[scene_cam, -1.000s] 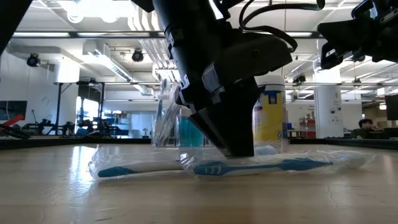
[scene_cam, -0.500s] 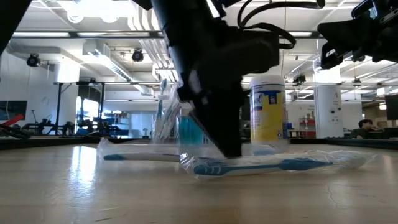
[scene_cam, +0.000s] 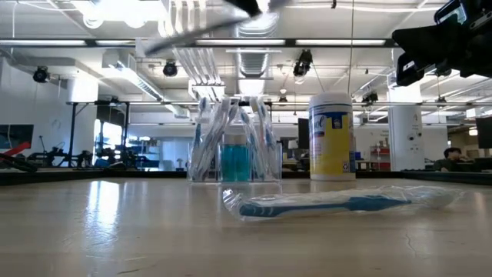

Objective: Pick & Place toothbrushing station
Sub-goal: Put the blue toothbrush into the transparent organizer

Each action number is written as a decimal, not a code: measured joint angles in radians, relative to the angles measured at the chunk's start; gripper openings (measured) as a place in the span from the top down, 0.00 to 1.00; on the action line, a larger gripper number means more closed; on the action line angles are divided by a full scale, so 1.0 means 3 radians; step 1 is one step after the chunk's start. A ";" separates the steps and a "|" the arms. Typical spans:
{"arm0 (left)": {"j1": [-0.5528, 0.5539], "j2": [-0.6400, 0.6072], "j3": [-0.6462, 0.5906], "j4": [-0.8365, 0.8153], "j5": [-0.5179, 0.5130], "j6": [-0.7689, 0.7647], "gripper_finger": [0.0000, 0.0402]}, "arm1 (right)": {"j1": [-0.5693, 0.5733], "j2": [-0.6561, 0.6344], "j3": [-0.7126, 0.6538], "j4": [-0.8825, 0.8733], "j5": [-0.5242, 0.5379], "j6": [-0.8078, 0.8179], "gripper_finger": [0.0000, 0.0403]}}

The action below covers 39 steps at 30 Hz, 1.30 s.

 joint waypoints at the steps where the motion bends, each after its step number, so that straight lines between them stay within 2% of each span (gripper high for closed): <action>1: -0.0028 -0.0174 -0.0108 0.0024 -0.0149 0.0017 0.99 | 0.0000 0.0001 0.0000 0.0000 -0.0001 0.0000 0.98; 5: -0.0101 -0.0933 -0.0707 0.0366 -0.0486 0.0262 0.99 | 0.0000 0.0001 0.0000 0.0000 -0.0003 0.0002 0.98; 9: -0.0113 -0.1801 -0.1539 0.1281 -0.0450 0.0788 0.99 | 0.0000 0.0001 0.0000 0.0000 -0.0003 -0.0001 0.98; 12: -0.0073 -0.2374 -0.2279 0.2301 -0.0096 0.1338 0.99 | 0.0000 0.0001 0.0000 0.0000 -0.0003 -0.0003 0.98; 15: 0.0053 -0.2877 -0.3040 0.3444 0.0504 0.1839 0.99 | 0.0000 0.0001 0.0000 0.0001 -0.0001 0.0001 0.98; 17: 0.0196 -0.3142 -0.3491 0.4121 0.0883 0.1931 0.99 | 0.0000 0.0001 0.0000 0.0000 -0.0003 0.0003 0.98; 20: 0.0458 -0.3407 -0.4106 0.4842 0.1040 0.1792 0.99 | 0.0000 0.0001 0.0000 0.0000 -0.0001 0.0008 0.98; 25: 0.0950 -0.3527 -0.4844 0.5481 0.1076 0.1186 1.00 | 0.0000 0.0001 0.0000 0.0001 -0.0001 -0.0015 0.98; 29: 0.1311 -0.3408 -0.5110 0.5714 0.1133 0.0772 1.00 | 0.0000 -0.0001 0.0000 0.0006 0.0000 -0.0055 0.98; 33: 0.1544 -0.3157 -0.5077 0.5938 0.1304 0.0705 1.00 | 0.0000 -0.0001 0.0000 0.0062 0.0004 -0.0090 0.98; 36: 0.1603 -0.2884 -0.4936 0.6157 0.1539 0.0863 1.00 | -0.0001 -0.0006 0.0000 0.0093 0.0007 -0.0092 0.98; 39: 0.1605 -0.2522 -0.4747 0.6484 0.1577 0.1023 1.00 | -0.0001 -0.0003 0.0000 0.0131 0.0009 -0.0092 0.98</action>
